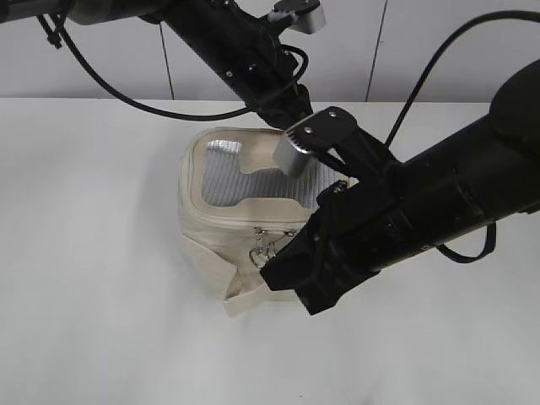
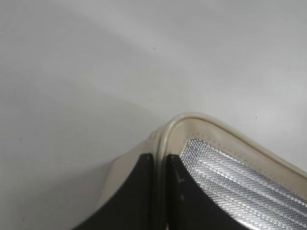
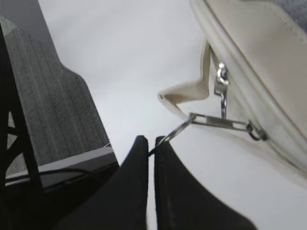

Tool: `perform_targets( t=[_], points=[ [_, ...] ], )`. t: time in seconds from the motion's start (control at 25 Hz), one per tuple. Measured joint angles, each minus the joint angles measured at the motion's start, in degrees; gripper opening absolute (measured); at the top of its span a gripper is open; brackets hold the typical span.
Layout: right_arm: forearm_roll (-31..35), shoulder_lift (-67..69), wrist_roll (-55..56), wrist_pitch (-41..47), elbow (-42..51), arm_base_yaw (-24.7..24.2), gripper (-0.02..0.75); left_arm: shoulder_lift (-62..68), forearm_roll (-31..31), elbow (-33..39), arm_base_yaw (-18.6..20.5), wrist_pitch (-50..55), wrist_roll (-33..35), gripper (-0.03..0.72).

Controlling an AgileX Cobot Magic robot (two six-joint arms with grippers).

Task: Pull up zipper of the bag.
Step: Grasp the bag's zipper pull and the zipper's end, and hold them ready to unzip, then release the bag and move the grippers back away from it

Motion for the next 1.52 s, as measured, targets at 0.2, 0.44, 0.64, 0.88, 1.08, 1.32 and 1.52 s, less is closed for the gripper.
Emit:
perform_targets(
  t=[0.2,0.44,0.64,0.88,1.08,1.32,1.52],
  points=[
    [4.68,0.00,-1.99,-5.22,0.35,3.41,0.008,0.00,0.11,-0.04,0.00,0.03,0.00,0.039],
    [10.16,5.17,-7.75,-3.33,-2.43,3.52,0.008,-0.06,0.22,-0.04,-0.23,0.03,0.00,0.039],
    [9.30,6.88,-7.65,-0.94,-4.86,3.70,0.008,-0.06,0.42,-0.04,-0.31,0.27,0.00,0.039],
    [-5.75,6.75,7.95,3.03,-5.33,3.51,0.169,-0.06,0.48,-0.04,-0.36,-0.27,-1.98,0.090],
    [-17.32,2.07,18.65,6.24,-5.33,2.67,0.429,-0.37,0.68,-0.39,0.22,-0.91,-3.94,0.286],
    [-29.72,-7.02,31.64,7.34,-2.68,-1.62,0.455,-4.27,1.99,-0.39,1.52,-0.06,-8.71,0.285],
    [-31.06,-13.94,34.99,12.42,0.82,-9.94,0.455,-10.57,6.15,0.79,1.97,1.42,-12.98,0.260]
  ],
)
